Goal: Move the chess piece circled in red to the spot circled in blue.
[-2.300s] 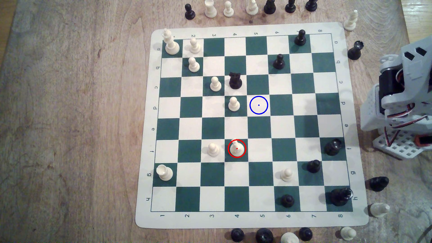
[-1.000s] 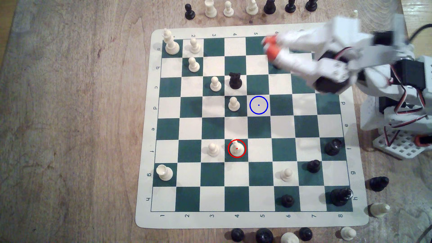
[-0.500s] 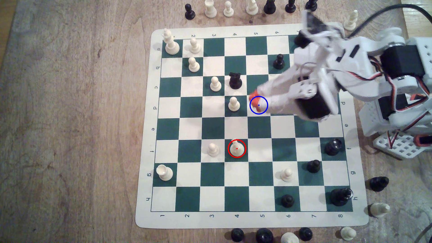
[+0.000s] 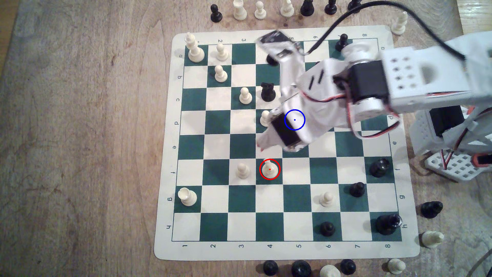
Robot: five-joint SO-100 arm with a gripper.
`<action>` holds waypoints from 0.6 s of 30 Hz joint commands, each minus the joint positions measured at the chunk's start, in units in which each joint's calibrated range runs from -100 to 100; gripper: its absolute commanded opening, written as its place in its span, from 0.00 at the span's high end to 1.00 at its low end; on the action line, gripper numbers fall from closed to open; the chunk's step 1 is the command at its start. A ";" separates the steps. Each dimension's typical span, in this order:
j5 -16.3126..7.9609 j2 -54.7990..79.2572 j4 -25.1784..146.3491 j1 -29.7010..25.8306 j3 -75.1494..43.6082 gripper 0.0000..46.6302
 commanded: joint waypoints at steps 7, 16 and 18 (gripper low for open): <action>0.00 12.40 10.48 -1.90 -14.38 0.78; 0.15 19.70 11.55 -2.92 -20.73 0.79; 0.24 21.05 11.80 -3.07 -22.09 0.79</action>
